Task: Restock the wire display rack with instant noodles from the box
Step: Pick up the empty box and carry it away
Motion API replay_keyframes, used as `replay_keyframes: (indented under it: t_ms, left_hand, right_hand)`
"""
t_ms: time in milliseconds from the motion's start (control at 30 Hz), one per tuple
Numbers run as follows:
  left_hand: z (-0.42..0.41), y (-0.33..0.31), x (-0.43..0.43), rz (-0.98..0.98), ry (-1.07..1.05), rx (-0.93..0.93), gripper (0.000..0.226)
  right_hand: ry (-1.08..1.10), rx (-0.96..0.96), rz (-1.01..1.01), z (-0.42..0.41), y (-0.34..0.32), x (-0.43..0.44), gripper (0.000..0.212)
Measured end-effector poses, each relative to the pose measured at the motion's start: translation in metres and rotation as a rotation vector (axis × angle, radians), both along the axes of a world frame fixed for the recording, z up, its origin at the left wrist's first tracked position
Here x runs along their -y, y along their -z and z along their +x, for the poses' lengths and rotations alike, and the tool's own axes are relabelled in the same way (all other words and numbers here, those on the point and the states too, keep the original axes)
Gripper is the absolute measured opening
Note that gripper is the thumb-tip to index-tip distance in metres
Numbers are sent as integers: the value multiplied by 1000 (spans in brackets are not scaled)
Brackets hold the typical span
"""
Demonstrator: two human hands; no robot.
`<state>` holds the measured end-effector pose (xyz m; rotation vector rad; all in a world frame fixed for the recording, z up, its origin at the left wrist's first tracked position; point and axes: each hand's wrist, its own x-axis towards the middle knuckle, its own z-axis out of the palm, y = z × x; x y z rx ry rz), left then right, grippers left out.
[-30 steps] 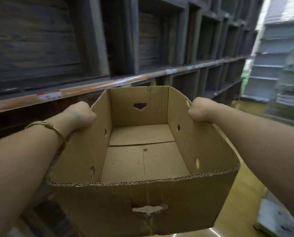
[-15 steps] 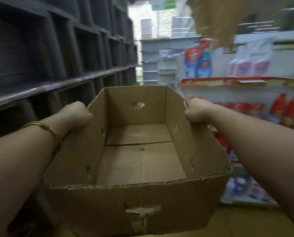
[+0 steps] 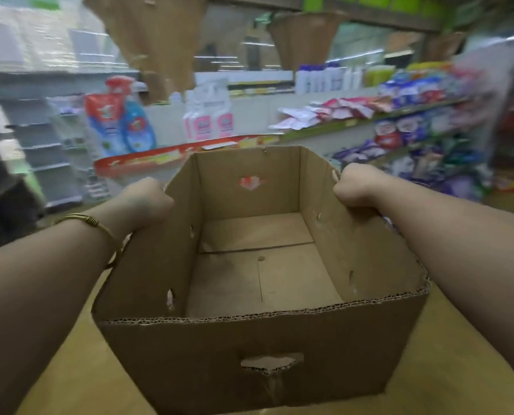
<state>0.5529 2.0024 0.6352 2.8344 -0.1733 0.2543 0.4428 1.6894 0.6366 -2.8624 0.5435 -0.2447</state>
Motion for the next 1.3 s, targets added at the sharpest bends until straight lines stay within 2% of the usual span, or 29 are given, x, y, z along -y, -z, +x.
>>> replay_keyframes:
  t_ms: [133,233,300,400,500,567,667,733,867,967,1167,1300]
  left_hand:
    - [33,2,72,-22,163,-34,19]
    - [58,8,119,-35,273,-70,15]
    - [80,11,152,-41,334,-73,17]
    - [108,12,199,-44,429,-80,29]
    - [133,12,242,-23,492,-85,42]
    - [146,10,269,-6,558,-67,32]
    - [161,7,305,7,642,-58,18]
    - [168,7,327,9,705,-51,18]
    - [171,7,372,0,798,-64,23]
    - [165,4,410,-4,885,-69,18]
    - [127,6,496,5,1039,-61,13]
    - [95,12,553,-4,1105,-97,22]
  right_hand:
    - [188,27,29,-11,7,54,21]
    - [310,-17,42,-17,9,78,27]
    - [376,-33,30,-17,9,95,23]
    - [488,-16,16,-13,7,121,14]
    - [565,-28,-10,-6,3,143,18]
    - [615,-42,-26,-3,3,156,26]
    - [699,-42,-27,0,3,174,27]
    - [751,-39,-30,-1,2,184,32]
    - [838,-22,-43,-11,-2,205,23]
    - [908,-36,-41,-29,-3,223,14]
    - [1040,-80,-41,-83,2,265,16]
    - [1132,-55,10,-123,7,301,17]
